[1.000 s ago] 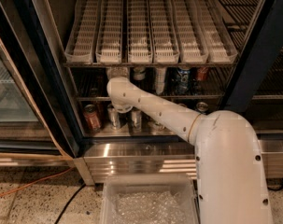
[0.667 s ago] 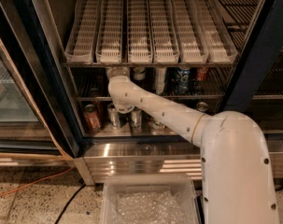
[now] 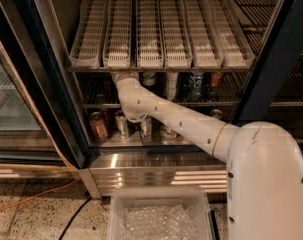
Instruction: Pick coke can from middle shelf of fridge
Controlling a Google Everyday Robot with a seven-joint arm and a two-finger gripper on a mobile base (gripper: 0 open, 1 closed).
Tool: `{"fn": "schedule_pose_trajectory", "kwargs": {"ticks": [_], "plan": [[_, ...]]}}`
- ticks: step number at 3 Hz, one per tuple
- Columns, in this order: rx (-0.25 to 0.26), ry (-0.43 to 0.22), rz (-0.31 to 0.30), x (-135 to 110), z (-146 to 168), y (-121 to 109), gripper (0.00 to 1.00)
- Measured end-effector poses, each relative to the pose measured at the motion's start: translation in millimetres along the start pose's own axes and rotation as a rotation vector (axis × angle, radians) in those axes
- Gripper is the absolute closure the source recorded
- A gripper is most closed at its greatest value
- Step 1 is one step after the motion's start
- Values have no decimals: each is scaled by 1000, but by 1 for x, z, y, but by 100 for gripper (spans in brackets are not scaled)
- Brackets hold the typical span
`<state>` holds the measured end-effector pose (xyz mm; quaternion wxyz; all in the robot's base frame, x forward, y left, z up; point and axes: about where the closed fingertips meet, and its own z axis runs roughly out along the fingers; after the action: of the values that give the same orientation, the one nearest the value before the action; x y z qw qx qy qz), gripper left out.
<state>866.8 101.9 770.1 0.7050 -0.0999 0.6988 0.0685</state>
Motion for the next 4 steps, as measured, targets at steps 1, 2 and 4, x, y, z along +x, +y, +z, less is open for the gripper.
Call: {"fn": "schedule_pose_trajectory", "kwargs": {"ticks": [1, 2, 4], "plan": [[-42, 21, 13, 2, -11, 7, 100], [-93, 55, 2, 10, -28, 13, 100], [-191, 94, 16, 8, -57, 10, 100]]}}
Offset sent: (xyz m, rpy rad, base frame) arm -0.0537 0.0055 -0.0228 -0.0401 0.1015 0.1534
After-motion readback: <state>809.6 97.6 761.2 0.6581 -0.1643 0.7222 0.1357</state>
